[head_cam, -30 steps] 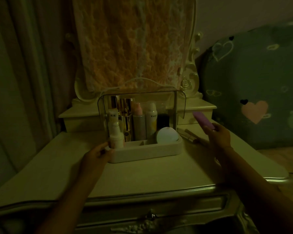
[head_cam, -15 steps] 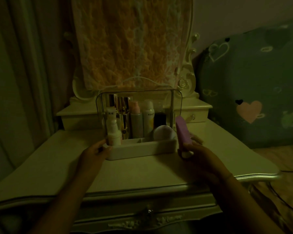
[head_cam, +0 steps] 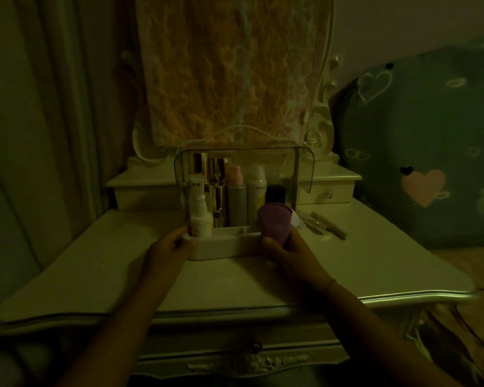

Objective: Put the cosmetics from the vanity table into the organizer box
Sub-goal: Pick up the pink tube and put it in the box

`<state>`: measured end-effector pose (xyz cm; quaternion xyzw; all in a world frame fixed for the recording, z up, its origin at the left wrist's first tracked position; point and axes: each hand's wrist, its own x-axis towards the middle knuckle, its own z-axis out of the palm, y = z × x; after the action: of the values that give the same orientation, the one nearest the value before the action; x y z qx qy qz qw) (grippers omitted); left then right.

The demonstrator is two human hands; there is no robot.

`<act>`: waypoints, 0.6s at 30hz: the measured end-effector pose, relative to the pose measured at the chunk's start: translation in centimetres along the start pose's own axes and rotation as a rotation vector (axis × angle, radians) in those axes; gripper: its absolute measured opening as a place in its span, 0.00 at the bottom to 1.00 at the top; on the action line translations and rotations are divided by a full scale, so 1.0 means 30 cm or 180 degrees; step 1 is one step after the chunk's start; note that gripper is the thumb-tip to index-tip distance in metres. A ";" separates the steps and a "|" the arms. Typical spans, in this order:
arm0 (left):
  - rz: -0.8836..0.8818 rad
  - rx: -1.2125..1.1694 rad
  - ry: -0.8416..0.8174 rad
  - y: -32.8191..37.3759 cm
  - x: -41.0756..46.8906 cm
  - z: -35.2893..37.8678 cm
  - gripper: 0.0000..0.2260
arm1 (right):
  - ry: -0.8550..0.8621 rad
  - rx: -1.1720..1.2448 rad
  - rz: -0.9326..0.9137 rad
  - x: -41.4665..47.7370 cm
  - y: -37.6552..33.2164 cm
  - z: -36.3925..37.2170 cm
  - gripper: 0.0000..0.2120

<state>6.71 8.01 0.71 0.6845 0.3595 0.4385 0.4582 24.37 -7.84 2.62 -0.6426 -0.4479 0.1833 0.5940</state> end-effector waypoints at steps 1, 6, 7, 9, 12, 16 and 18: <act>0.0002 -0.0024 -0.0004 0.000 0.001 0.000 0.18 | -0.0024 -0.0050 0.0023 0.001 -0.002 0.002 0.14; -0.0036 0.0035 0.0034 -0.004 0.003 -0.003 0.18 | 0.0103 -0.0381 -0.0014 -0.001 -0.006 -0.040 0.17; -0.0030 0.0045 0.0028 -0.004 0.003 -0.004 0.18 | 0.0137 -0.0392 -0.0026 -0.003 -0.007 -0.054 0.19; -0.0006 0.0080 0.0027 -0.004 0.002 -0.003 0.18 | 0.0219 -0.0332 -0.0033 -0.005 -0.013 -0.075 0.21; 0.0003 0.0058 0.0015 -0.002 0.002 -0.002 0.18 | 0.0321 -0.0153 -0.0078 0.001 -0.034 -0.094 0.19; 0.0029 0.0022 0.0059 0.013 -0.007 0.001 0.18 | 0.0239 -0.0067 -0.0105 0.026 -0.066 -0.118 0.16; 0.0029 -0.0024 0.0055 0.019 -0.012 0.002 0.18 | 0.0134 -0.0085 -0.0131 0.039 -0.080 -0.121 0.17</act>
<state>6.70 7.50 1.13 0.6806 0.3587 0.4478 0.4556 26.92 -9.34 6.01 -0.6449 -0.4508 0.1514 0.5983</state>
